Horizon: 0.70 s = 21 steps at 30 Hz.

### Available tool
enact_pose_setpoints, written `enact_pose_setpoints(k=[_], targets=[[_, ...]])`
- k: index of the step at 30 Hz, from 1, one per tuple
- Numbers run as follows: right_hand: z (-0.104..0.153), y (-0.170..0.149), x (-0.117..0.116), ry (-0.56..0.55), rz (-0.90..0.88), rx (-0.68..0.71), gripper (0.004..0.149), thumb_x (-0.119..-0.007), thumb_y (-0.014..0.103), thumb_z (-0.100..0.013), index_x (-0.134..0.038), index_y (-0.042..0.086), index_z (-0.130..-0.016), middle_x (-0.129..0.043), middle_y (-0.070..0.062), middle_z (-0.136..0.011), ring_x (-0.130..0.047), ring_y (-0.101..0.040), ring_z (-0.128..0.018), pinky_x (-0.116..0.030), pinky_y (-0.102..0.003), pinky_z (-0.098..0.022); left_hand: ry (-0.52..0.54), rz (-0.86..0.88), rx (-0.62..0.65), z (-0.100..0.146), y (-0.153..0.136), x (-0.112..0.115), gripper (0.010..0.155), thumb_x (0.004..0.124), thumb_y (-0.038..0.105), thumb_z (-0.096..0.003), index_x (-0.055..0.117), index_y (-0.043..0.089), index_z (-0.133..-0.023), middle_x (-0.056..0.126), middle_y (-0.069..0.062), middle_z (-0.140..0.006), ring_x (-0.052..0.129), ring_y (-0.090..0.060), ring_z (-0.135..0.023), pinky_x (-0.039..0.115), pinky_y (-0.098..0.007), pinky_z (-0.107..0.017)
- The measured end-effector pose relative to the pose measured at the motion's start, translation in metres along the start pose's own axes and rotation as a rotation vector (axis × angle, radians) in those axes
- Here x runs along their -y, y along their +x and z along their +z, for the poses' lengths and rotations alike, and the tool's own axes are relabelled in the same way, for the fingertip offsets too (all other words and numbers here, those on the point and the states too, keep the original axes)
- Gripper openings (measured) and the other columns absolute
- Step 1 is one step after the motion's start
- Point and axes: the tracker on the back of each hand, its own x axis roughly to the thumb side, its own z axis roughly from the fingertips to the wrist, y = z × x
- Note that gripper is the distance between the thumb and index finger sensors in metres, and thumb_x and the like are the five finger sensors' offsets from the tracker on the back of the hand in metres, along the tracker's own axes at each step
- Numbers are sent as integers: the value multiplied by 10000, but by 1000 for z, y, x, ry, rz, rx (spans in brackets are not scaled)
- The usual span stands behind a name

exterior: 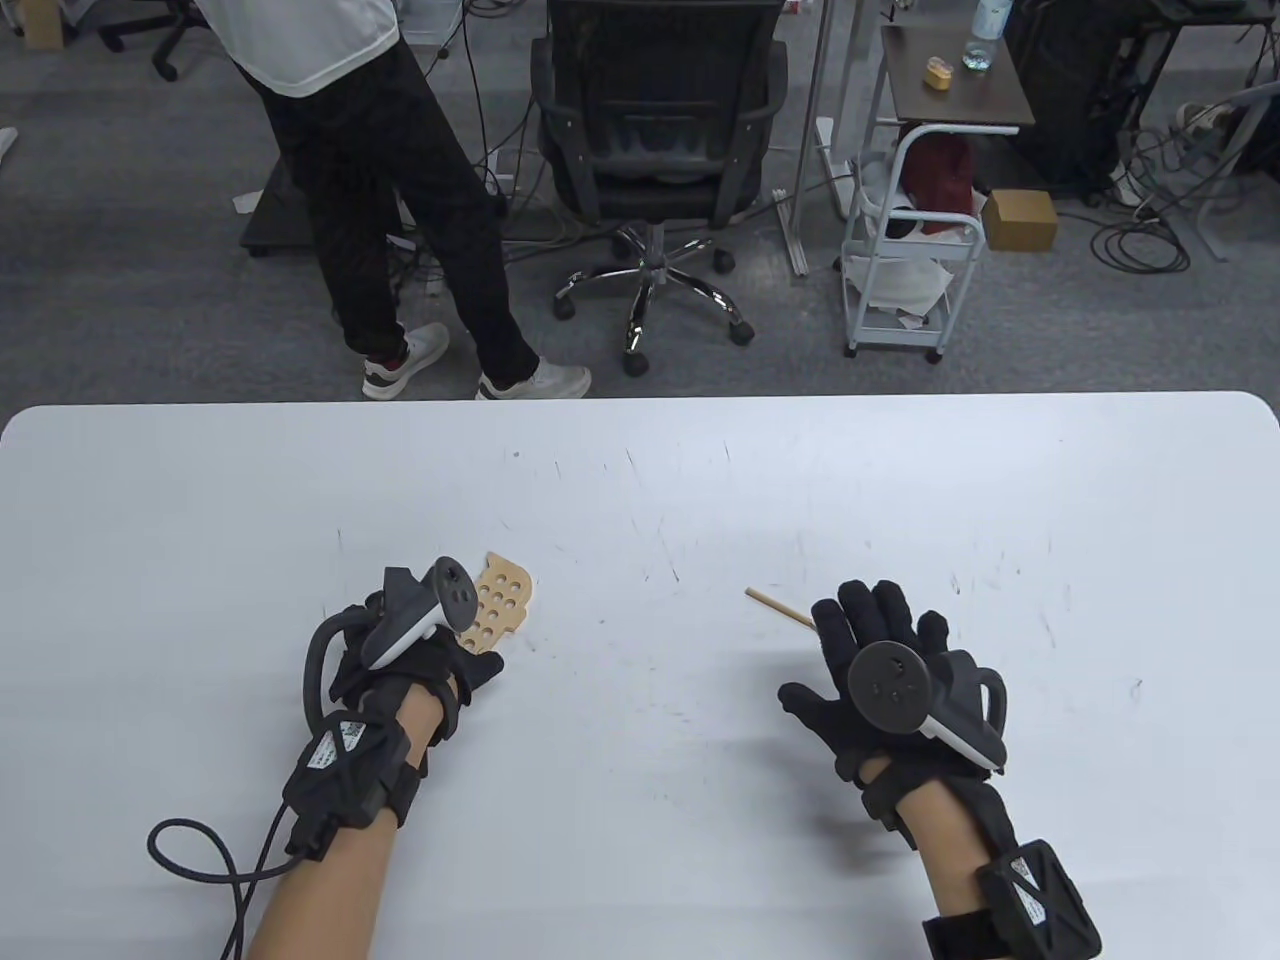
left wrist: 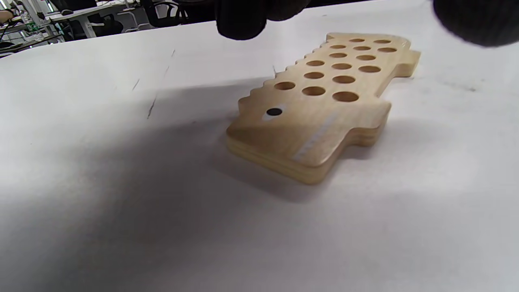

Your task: Thread rope through all holes on crocodile lacing toy

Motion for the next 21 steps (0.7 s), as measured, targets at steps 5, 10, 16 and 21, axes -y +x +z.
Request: enact_pose_setpoints(k=[5, 10, 16, 21], targets=[[0, 0, -1, 0, -3, 4, 852, -669, 713, -442, -356, 253, -1087, -235, -69, -1189, -134, -390, -1062, -210, -681, -690, -47, -11, -49, -6, -3, 6, 989, 727, 807, -307, 456, 252, -1079, 539, -38, -1038, 349, -336, -1088, 332, -566, -830], [-1, 2, -2, 7, -7, 7, 851, -670, 711, -441, -368, 247, -1087, -242, -73, -1188, -135, -391, -1061, -212, -683, -688, -85, -22, -64, -10, -6, 12, 981, 738, 793, -309, 491, 226, -1070, 574, -63, -997, 376, -341, -1074, 333, -573, -827], [-1, 2, -2, 5, -8, 11, 847, -668, 711, -445, -371, 245, -1087, -243, -73, -1188, -135, -391, -1061, -213, -683, -689, -85, 23, -49, -16, -6, 23, 954, 756, 779, -310, 547, 214, -1050, 612, -61, -972, 408, -344, -1067, 346, -578, -822], [-1, 2, -2, 6, -11, 10, 851, -670, 712, -441, -371, 245, -1087, -240, -73, -1188, -134, -390, -1061, -214, -684, -687, -36, 21, -59, -15, -5, 22, 941, 786, 760, -305, 586, 200, -1034, 641, -62, -955, 438, -346, -1062, 363, -584, -819]])
